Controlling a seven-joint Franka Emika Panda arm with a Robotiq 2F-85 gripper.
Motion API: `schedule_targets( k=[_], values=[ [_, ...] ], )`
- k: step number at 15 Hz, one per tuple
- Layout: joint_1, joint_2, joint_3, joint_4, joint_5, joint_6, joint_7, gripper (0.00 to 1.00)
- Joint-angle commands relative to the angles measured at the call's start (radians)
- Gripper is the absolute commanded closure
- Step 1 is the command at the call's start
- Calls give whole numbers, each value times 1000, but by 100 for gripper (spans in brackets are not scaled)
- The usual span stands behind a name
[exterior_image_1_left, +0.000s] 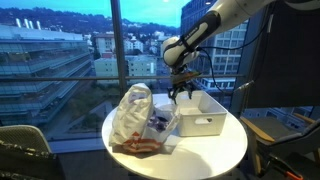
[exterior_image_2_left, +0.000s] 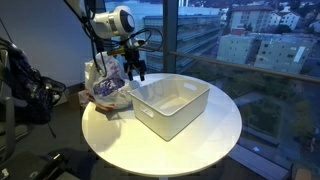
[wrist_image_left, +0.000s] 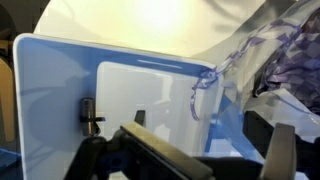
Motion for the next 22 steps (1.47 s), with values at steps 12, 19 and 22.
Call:
schedule_targets(
  k=[12, 19, 22],
  values=[
    [76, 78, 1, -6, -94, 95, -3, 0],
    [132, 96, -49, -18, -227, 141, 71, 39],
    [146, 98, -54, -17, -262, 125, 115, 62]
  ],
)
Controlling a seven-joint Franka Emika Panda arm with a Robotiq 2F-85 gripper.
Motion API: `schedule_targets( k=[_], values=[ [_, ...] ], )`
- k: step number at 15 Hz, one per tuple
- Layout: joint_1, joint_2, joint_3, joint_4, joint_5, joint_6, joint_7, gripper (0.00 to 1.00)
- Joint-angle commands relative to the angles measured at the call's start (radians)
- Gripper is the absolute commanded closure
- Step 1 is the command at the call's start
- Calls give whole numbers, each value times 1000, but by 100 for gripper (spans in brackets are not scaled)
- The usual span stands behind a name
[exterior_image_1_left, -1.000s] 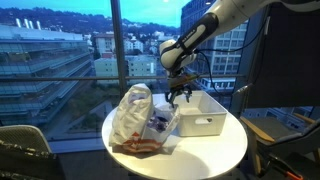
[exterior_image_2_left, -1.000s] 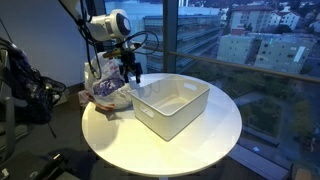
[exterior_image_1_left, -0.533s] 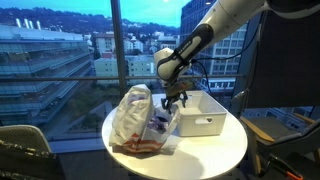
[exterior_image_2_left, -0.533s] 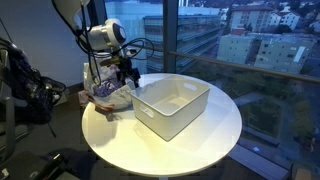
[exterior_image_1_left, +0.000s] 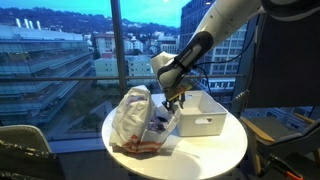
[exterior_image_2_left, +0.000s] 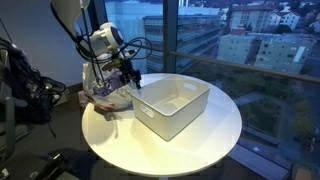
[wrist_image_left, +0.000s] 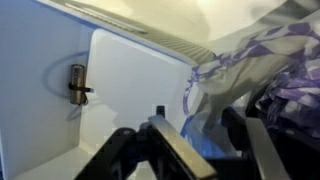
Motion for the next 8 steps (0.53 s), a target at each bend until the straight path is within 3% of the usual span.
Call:
schedule_targets(
  k=[1, 5, 7, 8],
  values=[
    [33, -4, -23, -6, -49, 0, 66, 69],
    [44, -2, -28, -5, -76, -10, 113, 97],
    [65, -2, -44, -7, -129, -18, 159, 99],
    [87, 0, -61, -7, -180, -26, 205, 95]
  ],
)
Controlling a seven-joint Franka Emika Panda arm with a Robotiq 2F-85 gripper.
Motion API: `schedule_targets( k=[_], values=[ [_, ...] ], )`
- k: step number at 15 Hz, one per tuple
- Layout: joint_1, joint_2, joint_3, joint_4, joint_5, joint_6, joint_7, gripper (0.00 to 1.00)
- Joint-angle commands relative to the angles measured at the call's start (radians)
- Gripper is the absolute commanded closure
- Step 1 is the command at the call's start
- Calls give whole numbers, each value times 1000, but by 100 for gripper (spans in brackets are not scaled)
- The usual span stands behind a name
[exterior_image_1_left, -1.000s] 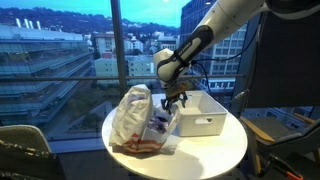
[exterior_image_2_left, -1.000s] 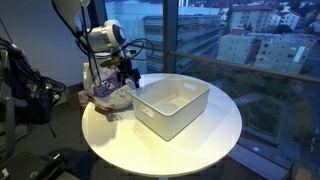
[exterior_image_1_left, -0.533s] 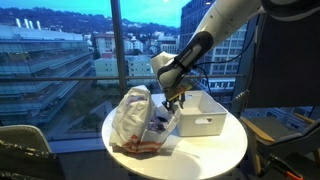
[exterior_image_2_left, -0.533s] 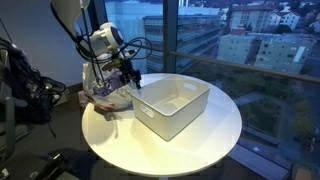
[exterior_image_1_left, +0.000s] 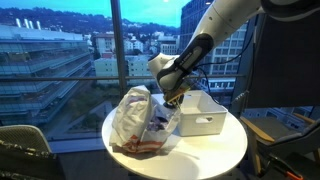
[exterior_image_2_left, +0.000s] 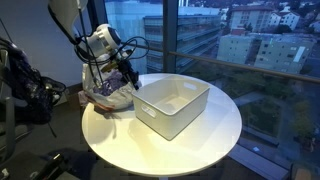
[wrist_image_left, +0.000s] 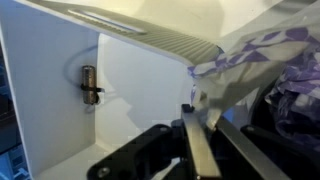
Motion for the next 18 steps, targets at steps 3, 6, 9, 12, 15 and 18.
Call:
schedule_targets(
  k=[3, 6, 9, 12, 15, 18],
  values=[
    [95, 0, -63, -8, -275, -42, 207, 95],
    [90, 2, -27, -5, -375, -107, 286, 94],
    [59, 11, 16, 5, -359, -168, 296, 94],
    [20, 15, 56, 13, -314, -191, 261, 62],
    [8, 6, 77, 10, -318, -198, 267, 39],
    [2, 7, 94, 11, -322, -196, 260, 67]
  ],
)
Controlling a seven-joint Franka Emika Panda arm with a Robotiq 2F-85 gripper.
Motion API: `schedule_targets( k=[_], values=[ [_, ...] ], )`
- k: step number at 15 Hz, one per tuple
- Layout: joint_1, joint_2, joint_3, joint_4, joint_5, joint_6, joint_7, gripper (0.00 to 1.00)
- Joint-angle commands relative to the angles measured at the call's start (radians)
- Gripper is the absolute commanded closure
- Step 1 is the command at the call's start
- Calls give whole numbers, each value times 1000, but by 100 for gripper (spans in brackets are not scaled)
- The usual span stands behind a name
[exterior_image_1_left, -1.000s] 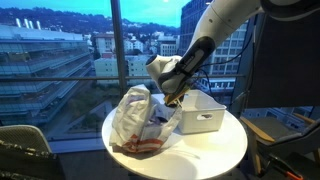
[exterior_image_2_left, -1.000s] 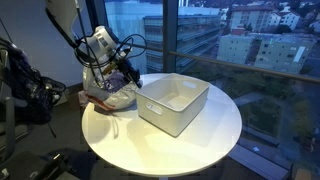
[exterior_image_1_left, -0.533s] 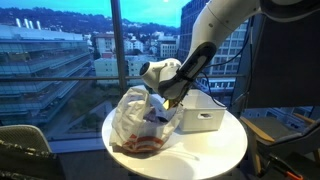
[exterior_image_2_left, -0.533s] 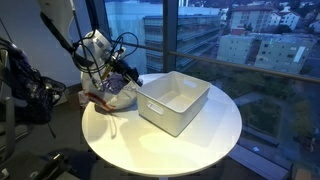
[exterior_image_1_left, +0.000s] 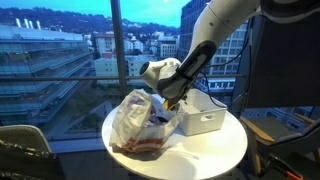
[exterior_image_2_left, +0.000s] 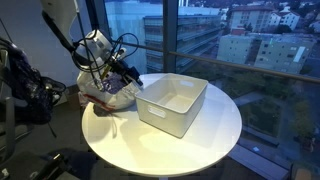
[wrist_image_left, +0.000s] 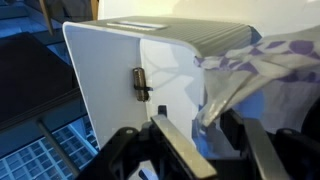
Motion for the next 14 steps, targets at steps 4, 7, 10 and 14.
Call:
schedule_targets(
  k=[4, 7, 10, 14],
  values=[
    [-3, -3, 30, 16, -8, -39, -1, 84],
    [2, -3, 27, 18, -19, -58, 11, 98],
    [15, -7, 17, 21, -63, -65, 50, 99],
    [33, -21, 9, 28, -192, -66, 138, 97]
  ],
)
